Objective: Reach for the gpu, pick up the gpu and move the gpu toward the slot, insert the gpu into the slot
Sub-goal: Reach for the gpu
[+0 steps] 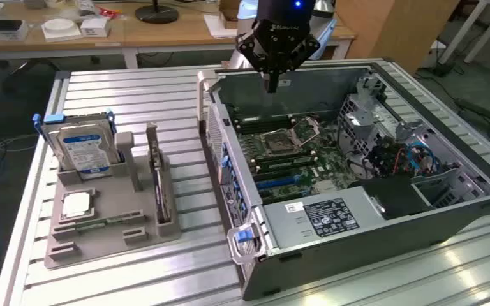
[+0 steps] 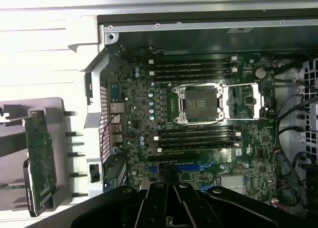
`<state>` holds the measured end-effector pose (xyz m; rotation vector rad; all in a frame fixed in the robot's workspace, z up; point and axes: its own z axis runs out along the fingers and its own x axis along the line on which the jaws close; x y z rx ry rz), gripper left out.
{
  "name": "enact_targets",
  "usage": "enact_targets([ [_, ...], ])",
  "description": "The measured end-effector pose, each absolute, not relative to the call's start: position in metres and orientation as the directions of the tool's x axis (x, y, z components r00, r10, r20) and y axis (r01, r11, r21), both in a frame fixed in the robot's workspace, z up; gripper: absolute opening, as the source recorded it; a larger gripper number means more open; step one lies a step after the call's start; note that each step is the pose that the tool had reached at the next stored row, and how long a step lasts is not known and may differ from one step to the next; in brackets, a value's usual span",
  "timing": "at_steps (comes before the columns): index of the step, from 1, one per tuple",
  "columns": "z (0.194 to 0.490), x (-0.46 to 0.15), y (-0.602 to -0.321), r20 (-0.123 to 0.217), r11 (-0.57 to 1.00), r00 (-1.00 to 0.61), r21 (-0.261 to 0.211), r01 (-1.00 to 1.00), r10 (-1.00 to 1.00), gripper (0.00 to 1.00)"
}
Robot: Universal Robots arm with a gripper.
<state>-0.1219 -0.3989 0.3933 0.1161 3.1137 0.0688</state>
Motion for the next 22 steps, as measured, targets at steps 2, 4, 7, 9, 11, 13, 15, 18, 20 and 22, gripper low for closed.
enact_targets([
  [2,0.3933,-0.1219,-0.3989,-0.023,0.996,-0.997,0.045,0.074,0.075,0.1],
  [4,0.3933,-0.1219,-0.3989,-0.023,0.996,-0.997,0.045,0.074,0.075,0.1],
  [7,0.3932,-0.1225,-0.3988,-0.023,0.996,-0.997,0.045,0.074,0.075,0.1],
  [9,0.3932,-0.1242,-0.3989,-0.023,0.996,-0.997,0.045,0.074,0.075,0.1],
  [11,0.3933,-0.1261,-0.3989,-0.023,0.996,-0.997,0.045,0.074,0.075,0.1],
  [13,0.3932,-0.1277,-0.3988,-0.023,0.996,-0.997,0.045,0.074,0.075,0.1],
  [15,0.3933,-0.1289,-0.3988,-0.023,0.996,-0.997,0.045,0.074,0.075,0.1],
  [18,0.3932,-0.1303,-0.3988,-0.023,0.996,-0.997,0.045,0.074,0.075,0.1],
  [20,0.3931,-0.1312,-0.3989,-0.023,0.996,-0.997,0.045,0.074,0.075,0.1],
  [22,0.3931,-0.1319,-0.3989,-0.023,0.996,-0.997,0.045,0.074,0.075,0.1],
])
